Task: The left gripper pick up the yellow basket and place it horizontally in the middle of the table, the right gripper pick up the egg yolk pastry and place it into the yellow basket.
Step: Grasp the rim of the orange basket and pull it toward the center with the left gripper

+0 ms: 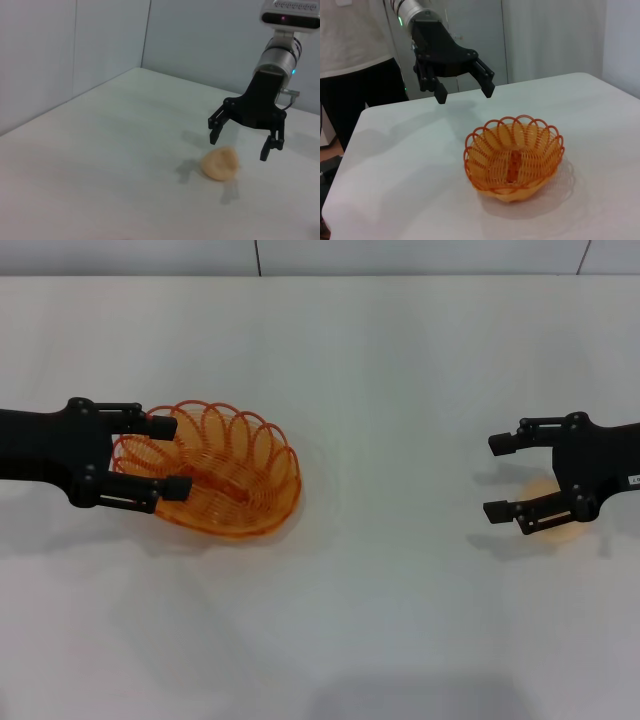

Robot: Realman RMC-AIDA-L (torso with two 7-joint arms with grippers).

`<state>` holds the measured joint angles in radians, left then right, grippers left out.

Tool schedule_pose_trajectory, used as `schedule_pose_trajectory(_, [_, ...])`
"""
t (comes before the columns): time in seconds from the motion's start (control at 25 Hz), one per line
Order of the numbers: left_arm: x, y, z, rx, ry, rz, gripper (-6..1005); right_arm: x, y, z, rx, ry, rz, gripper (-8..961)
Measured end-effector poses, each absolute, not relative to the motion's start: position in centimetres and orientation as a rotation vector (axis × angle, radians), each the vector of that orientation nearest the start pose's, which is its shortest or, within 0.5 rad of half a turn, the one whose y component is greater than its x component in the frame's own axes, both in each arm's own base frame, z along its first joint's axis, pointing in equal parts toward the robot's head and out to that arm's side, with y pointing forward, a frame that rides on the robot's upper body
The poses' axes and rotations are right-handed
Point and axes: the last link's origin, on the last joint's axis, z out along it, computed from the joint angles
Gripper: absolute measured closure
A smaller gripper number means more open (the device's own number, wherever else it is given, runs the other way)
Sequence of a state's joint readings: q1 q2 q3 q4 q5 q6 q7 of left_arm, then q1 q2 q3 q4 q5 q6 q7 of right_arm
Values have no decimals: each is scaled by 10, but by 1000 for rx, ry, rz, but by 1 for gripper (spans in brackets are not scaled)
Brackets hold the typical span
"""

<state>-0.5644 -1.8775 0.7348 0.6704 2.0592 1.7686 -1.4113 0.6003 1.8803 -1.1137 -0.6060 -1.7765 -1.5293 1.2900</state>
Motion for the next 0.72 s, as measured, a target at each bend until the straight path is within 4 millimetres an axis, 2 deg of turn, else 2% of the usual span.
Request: schedule_pose_trajectory(0.72, [-275, 330, 70, -2924, -501, -491, 156, 247, 353, 23, -2947, 239, 463, 69])
